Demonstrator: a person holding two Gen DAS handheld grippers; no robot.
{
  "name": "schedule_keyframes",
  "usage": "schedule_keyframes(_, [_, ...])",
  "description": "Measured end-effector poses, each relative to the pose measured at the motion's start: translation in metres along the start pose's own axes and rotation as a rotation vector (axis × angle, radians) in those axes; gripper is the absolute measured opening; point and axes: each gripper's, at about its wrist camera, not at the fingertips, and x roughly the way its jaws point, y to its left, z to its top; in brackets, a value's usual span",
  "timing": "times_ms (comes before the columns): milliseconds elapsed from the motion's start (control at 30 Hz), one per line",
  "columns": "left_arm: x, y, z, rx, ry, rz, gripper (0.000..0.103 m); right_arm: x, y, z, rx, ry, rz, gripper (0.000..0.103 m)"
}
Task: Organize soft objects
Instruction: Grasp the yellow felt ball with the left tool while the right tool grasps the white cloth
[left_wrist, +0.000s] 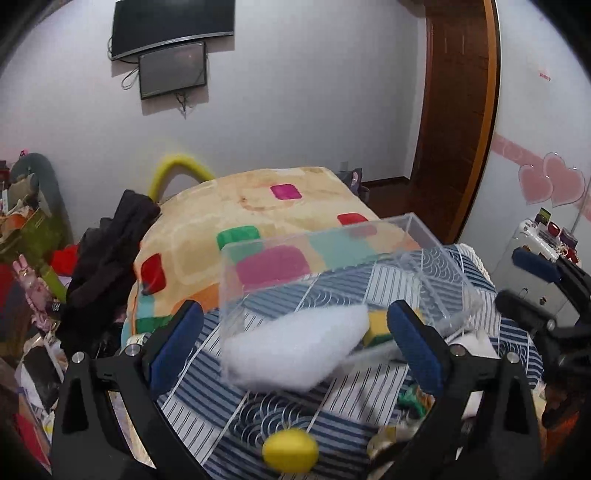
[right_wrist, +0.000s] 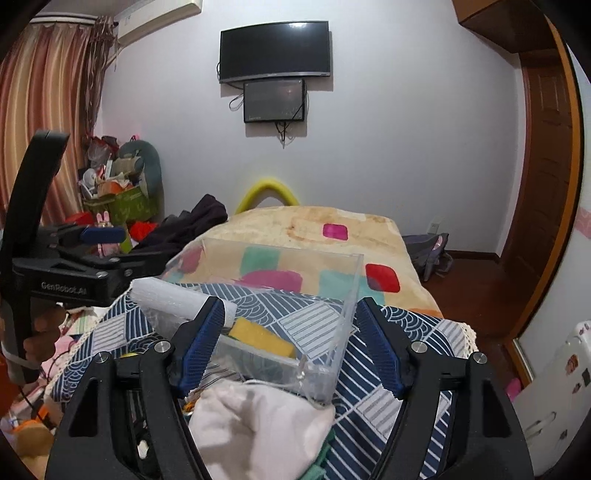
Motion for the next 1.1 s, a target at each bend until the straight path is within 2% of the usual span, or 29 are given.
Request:
schedule_keyframes(233, [-0.022, 0.013, -0.040, -0.014, 0.001, 0.064, 0.102, -0.018, 0.000, -0.017, 0.033, 0.005, 0.005, 0.072])
schedule_keyframes(467, [-0.014, 0.021, -0.095, -0.028, 0.080, 0.080, 0.102, -0.004, 0.008, -0.044, 0.043, 0.113, 0.024, 0.072])
schedule_keyframes(633, [-0.004, 0.025, -0.118, -0.041, 0.128, 0.064, 0.102, 0.013, 0.006, -0.063, 0.063, 0.189, 0.036, 0.072])
schedule_keyframes(700, [0.001, 0.027, -0.120, -0.066, 0.140, 0.045, 0.096, 0.015, 0.005, -0.066, 0.072, 0.199, 0.047, 0.065])
schedule_keyframes(767, [0.008, 0.028, -0.121, -0.085, 0.159, 0.030, 0.084, 0.016, 0.003, -0.068, 0.076, 0.202, 0.052, 0.045])
schedule_keyframes(933, [0.021, 0.021, -0.122, -0.100, 0.175, -0.041, 0.074, 0.015, -0.003, -0.071, 0.104, 0.226, 0.077, 0.021])
schedule_keyframes(1000, [0.023, 0.014, -0.122, -0.075, 0.168, -0.035, 0.073, 0.014, -0.005, -0.072, 0.107, 0.225, 0.073, 0.016])
schedule_keyframes(1100, [0.030, 0.008, -0.124, -0.059, 0.186, -0.032, 0.055, 0.009, -0.005, -0.072, 0.121, 0.216, 0.080, 0.011])
